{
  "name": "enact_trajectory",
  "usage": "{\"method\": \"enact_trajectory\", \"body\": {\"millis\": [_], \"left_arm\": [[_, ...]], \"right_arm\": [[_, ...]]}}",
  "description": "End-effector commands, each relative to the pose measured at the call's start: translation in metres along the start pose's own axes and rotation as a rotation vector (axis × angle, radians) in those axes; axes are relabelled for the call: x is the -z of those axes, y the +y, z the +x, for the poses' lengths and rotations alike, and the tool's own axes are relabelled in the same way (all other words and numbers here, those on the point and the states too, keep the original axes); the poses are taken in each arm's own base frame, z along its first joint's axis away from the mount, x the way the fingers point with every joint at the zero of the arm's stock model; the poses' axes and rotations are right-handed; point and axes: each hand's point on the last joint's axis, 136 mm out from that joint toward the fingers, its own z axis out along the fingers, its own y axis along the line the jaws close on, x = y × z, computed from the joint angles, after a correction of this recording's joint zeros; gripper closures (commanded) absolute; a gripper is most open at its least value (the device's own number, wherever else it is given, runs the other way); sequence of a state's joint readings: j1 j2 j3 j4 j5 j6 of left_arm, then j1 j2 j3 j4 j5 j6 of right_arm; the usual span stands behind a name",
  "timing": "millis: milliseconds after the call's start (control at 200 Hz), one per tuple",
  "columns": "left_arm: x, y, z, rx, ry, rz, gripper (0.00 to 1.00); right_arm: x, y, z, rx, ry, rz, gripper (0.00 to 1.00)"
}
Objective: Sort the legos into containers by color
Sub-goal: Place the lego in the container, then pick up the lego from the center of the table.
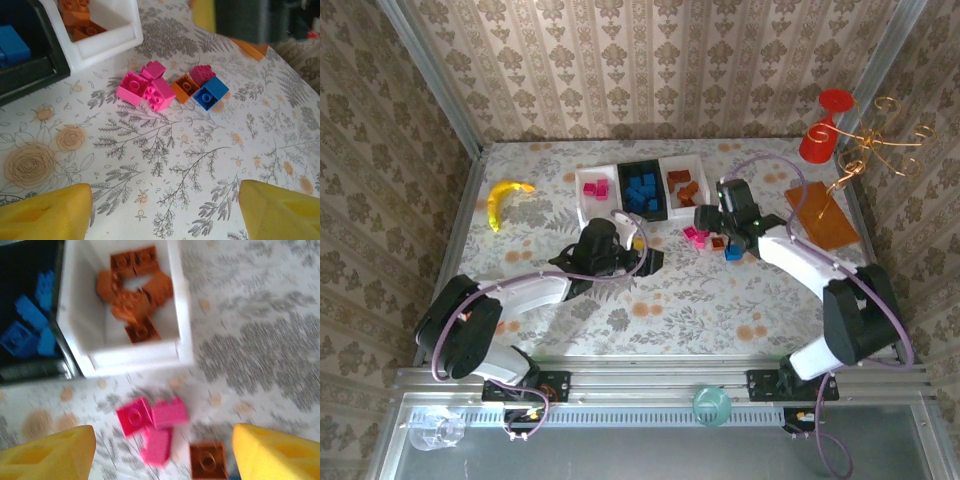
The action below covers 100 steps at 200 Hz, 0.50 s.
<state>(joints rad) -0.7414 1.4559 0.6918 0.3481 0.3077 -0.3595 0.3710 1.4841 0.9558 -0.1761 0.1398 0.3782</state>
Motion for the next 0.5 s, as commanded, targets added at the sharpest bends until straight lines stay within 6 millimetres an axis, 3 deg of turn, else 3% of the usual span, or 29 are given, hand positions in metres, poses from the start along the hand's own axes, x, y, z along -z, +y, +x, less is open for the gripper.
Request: {"method": "enact_trajectory", "body": {"millis": [0, 160, 290, 315, 395, 495], "left_arm": [[-0.003, -0.009, -0.014, -0.021, -0.042, 0.03, 0.22], [-0.017, -0.007, -0.008, -0.024, -0.015, 0.025, 0.22], [-0.04, -0.006, -0.006, -0.055, 0.034, -0.014, 0.24], [-0.045, -0.006, -0.006, -0.066, 0.046, -0.022, 0.25], [-0.061, -0.004, -0.004, -0.118, 0.092, -0.053, 0.27], [-0.08, 0.008, 0.002, -0.193, 0.161, -0.114, 0.28]], "right_arm": [[0.007, -0.022, 0.048, 0.012, 0.119, 0.072, 0.26], [0.007, -0.023, 0.074, 0.0, 0.133, 0.065, 0.28], [0.006, -0.025, 0.074, 0.001, 0.126, 0.069, 0.29], [0.013, -0.025, 0.066, -0.002, 0.094, 0.064, 0.29], [0.016, -0.03, 0.064, -0.004, 0.085, 0.077, 0.29], [0.022, -0.038, 0.061, -0.02, 0.057, 0.088, 0.28]]}}
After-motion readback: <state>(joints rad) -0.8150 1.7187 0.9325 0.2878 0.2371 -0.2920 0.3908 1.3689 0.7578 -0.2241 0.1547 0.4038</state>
